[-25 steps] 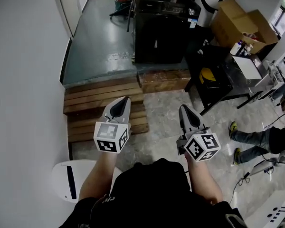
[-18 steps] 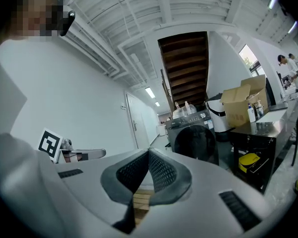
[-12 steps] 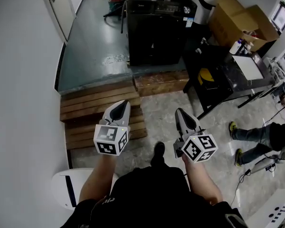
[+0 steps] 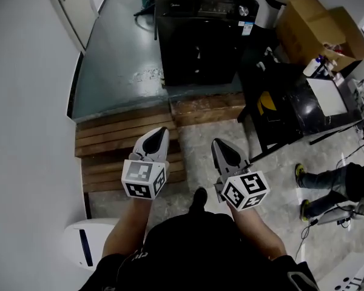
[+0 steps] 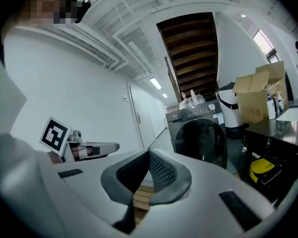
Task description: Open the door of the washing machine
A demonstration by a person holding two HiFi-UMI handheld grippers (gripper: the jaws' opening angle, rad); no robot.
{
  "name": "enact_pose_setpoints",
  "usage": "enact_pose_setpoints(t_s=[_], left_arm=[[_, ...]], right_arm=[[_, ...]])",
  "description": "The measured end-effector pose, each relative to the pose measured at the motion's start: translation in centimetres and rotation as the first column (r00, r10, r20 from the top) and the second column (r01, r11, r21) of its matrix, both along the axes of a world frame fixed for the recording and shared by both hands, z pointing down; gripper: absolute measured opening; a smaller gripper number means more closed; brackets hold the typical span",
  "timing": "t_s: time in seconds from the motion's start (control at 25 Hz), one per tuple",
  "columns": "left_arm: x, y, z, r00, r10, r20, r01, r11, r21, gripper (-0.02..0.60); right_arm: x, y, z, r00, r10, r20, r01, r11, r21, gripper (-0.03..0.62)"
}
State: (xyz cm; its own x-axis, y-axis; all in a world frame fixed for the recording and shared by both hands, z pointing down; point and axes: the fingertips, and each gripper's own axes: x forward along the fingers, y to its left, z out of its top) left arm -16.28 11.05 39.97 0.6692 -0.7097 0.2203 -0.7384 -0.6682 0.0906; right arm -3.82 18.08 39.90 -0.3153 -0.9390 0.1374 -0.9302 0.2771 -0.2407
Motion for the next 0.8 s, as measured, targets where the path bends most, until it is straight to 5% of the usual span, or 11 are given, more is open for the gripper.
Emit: enact_pose_setpoints(t_s=[0.48,0.8], left_arm=[[5.9,-4.3,0.2,0.999,-0.054,0.006,0.054,0.999,-0.004,0.008],[5.3,-6.1,0.5,0.993,-0.122,-0.001,0.122,0.992,-0.034,0.008]], right_arm=[[3.9,-3.5,1.1,0.995,-0.099,-0.012,0.098,0.994,-0.037,-0.005],[5.0,-6.0,1.0,0.99,-0.142,-0.007,0.142,0.989,-0.037,-0.005]])
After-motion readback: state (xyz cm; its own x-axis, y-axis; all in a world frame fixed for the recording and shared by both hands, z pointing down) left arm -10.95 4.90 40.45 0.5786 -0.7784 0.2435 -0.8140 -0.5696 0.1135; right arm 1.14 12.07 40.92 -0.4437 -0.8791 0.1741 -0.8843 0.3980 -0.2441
